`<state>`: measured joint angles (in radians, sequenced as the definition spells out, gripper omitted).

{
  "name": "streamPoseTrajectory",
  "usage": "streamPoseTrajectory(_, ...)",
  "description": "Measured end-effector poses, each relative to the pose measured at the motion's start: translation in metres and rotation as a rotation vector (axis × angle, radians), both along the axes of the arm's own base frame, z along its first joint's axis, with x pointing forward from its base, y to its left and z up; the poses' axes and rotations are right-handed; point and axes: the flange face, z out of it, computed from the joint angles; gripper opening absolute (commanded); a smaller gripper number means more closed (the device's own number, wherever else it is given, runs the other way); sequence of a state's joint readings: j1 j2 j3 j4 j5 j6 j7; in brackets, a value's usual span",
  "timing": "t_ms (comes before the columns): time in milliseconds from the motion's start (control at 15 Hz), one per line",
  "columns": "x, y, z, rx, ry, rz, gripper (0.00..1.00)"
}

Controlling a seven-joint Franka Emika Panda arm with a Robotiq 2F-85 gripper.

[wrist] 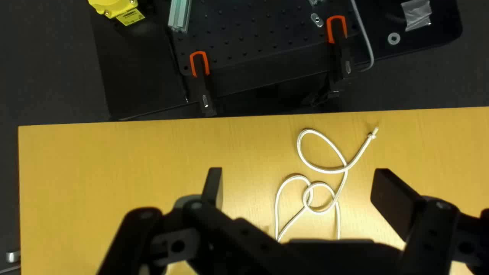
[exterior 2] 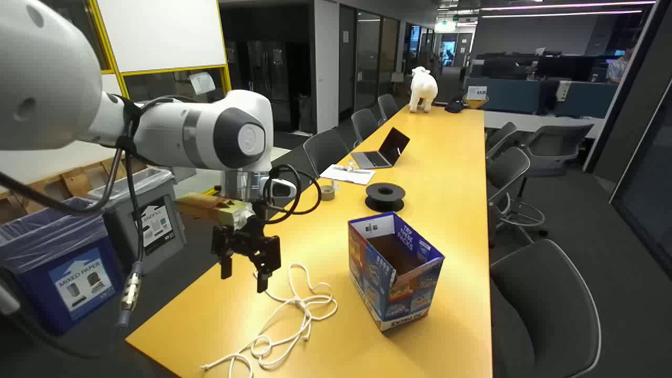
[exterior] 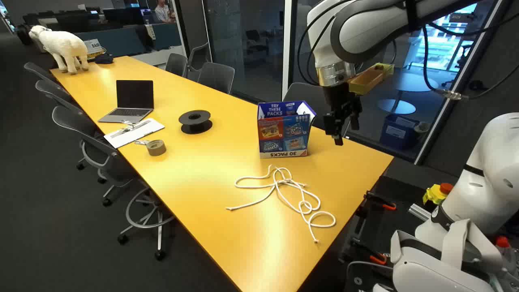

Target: Pick up the ropes from the table and put them in the box

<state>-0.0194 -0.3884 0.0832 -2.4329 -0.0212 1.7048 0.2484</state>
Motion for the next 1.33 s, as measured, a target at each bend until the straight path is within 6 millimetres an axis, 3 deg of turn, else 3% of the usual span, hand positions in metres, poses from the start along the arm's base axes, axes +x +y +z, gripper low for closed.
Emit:
streamPoseTrajectory(600,0.001,0.001,-0.003,-0.003,-0.021,-0.008,1.00)
streamPoseTrajectory(800,-0.002,0.011,-0.029,-0.010,-0.072,-0.060,1.00)
streamPoseTrajectory(1333,-0.036,0.075,-0.124,0.024,-0.238,-0.228,1.00)
